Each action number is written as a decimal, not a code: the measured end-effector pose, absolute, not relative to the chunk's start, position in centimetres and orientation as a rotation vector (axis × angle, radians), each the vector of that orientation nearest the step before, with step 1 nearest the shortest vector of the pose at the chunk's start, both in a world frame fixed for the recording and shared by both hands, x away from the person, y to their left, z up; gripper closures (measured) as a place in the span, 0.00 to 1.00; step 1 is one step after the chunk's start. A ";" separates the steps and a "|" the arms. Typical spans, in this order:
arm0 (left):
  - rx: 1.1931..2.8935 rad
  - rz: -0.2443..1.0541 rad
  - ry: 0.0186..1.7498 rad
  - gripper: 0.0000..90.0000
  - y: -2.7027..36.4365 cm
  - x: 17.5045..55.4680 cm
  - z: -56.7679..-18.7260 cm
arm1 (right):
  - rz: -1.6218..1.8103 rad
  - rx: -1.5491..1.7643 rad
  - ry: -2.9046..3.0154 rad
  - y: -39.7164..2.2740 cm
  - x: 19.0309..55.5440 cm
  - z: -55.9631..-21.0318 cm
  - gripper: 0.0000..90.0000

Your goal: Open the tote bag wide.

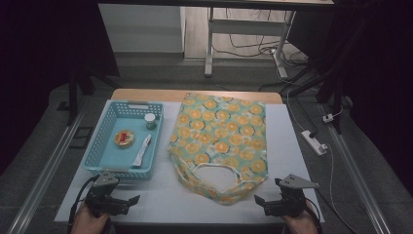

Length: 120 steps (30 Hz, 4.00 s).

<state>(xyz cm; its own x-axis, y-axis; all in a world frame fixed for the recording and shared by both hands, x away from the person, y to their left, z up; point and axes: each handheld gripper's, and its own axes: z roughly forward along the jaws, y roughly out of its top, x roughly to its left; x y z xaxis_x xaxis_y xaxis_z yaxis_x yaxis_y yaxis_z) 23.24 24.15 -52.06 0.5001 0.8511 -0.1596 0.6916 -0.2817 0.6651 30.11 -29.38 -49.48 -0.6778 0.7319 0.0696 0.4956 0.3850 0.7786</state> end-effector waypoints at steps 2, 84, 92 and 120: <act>2.054 0.293 1.262 0.00 24.1 23.3 -52.1 | 1.189 1.060 2.358 -29.2 30.1 -49.2 0.00; 2.057 0.293 1.265 0.00 24.1 23.3 -52.1 | 0.906 0.732 2.760 -8.2 37.3 -50.9 0.19; 2.060 0.293 1.266 0.01 24.1 23.3 -52.1 | 0.884 0.710 2.818 -11.4 35.8 -50.3 0.47; 2.065 0.291 1.270 0.01 24.1 23.3 -52.1 | 1.013 0.784 2.807 -15.5 41.5 -45.8 1.00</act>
